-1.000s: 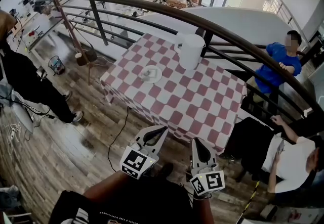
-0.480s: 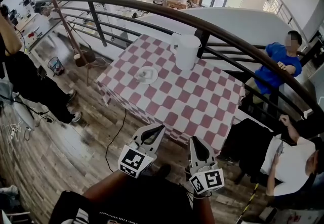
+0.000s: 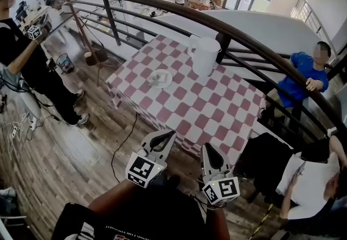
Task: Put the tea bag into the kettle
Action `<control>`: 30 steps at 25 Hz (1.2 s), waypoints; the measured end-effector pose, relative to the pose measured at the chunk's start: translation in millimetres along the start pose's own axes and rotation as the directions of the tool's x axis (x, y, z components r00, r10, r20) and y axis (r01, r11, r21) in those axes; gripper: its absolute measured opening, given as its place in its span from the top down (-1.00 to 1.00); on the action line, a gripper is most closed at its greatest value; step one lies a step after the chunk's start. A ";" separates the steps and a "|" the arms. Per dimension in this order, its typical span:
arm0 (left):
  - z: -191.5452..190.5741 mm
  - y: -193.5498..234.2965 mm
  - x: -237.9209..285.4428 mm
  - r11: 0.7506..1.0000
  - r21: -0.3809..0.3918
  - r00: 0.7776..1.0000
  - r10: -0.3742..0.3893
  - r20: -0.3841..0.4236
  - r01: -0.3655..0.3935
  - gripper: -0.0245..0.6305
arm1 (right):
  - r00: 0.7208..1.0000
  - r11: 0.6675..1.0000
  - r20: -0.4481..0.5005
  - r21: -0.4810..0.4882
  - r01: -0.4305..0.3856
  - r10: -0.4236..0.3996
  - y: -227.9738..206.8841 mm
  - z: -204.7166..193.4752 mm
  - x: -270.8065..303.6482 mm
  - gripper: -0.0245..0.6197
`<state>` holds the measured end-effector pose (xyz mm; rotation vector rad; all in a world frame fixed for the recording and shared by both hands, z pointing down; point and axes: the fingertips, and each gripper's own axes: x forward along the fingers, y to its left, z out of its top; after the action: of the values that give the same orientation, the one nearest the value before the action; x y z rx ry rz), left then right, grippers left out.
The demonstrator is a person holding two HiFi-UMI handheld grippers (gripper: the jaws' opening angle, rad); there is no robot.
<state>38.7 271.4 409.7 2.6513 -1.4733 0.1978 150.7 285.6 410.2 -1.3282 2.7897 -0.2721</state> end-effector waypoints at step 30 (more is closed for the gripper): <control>3.4 72.1 101.4 1.000 -0.020 0.999 0.003 -0.033 -0.004 0.93 | 0.999 1.000 -0.046 0.009 0.023 -0.022 -82.8 1.0 99.7 0.87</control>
<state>30.7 148.1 424.7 2.6169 -1.4623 0.2253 151.2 157.2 427.6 -1.3696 2.8081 -0.3209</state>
